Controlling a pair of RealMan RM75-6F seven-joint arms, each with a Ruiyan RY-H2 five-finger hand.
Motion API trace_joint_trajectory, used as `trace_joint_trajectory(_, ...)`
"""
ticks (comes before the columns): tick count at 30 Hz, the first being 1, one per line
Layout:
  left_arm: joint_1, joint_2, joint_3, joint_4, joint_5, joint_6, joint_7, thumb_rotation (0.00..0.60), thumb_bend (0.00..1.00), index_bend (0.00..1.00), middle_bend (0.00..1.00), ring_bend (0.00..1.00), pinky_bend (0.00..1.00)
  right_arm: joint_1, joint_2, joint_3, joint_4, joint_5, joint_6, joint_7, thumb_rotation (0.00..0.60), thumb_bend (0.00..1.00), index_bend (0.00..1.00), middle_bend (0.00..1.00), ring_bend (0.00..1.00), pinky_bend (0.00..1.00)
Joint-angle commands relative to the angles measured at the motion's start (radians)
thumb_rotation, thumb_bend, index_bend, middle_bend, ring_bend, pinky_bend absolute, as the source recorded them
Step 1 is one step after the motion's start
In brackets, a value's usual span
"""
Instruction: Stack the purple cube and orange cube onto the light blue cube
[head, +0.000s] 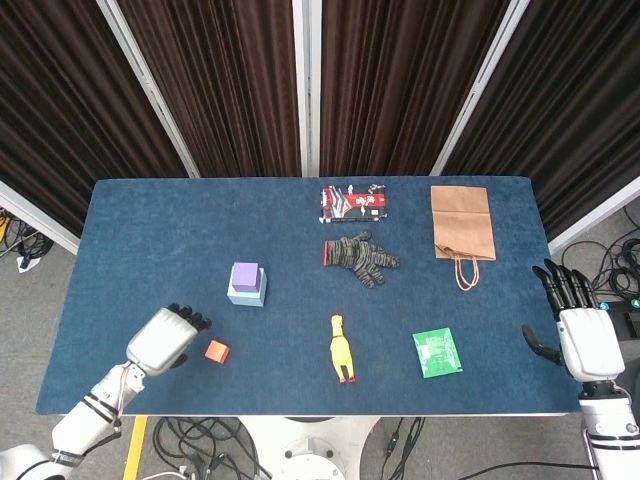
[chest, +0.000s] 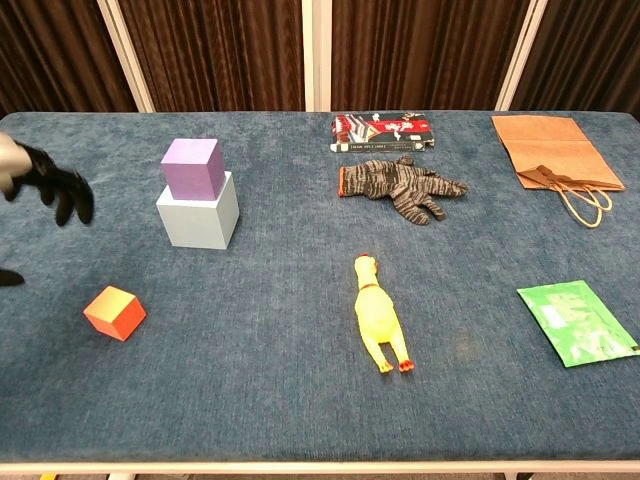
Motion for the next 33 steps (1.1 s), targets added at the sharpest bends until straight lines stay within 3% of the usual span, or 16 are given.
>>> trace_joint_trajectory(1,0.027,-0.082,0.029,0.135,0.154,0.032,-0.097,0.600,0.20,0.44,0.55,0.42,0.49,0.002,0.000,0.001,0.000,0.004,-0.004,-0.001,0.600,0.23,0.07,0.01,0.00,0.00)
trace_joint_trajectory(5,0.031,-0.134,0.024,0.220,0.223,0.040,-0.157,0.600,0.20,0.44,0.55,0.42,0.48,0.005,0.002,0.003,-0.003,0.008,-0.008,-0.003,0.600,0.23,0.07,0.01,0.00,0.00)
trace_joint_trajectory(12,0.015,-0.198,-0.017,0.300,0.219,-0.025,-0.204,0.600,0.21,0.43,0.54,0.42,0.48,0.005,-0.001,-0.001,-0.001,0.008,-0.012,-0.005,0.600,0.23,0.07,0.01,0.00,0.00)
trace_joint_trajectory(19,0.019,-0.218,-0.051,0.318,0.148,-0.096,-0.233,0.600,0.21,0.42,0.52,0.43,0.48,0.005,0.000,0.000,0.001,0.011,-0.012,0.002,0.600,0.23,0.07,0.01,0.00,0.00)
trace_joint_trajectory(33,0.032,-0.247,-0.067,0.372,0.165,-0.104,-0.250,0.600,0.24,0.42,0.54,0.42,0.49,0.005,-0.001,0.002,0.002,0.015,-0.011,0.004,0.600,0.23,0.05,0.01,0.00,0.00)
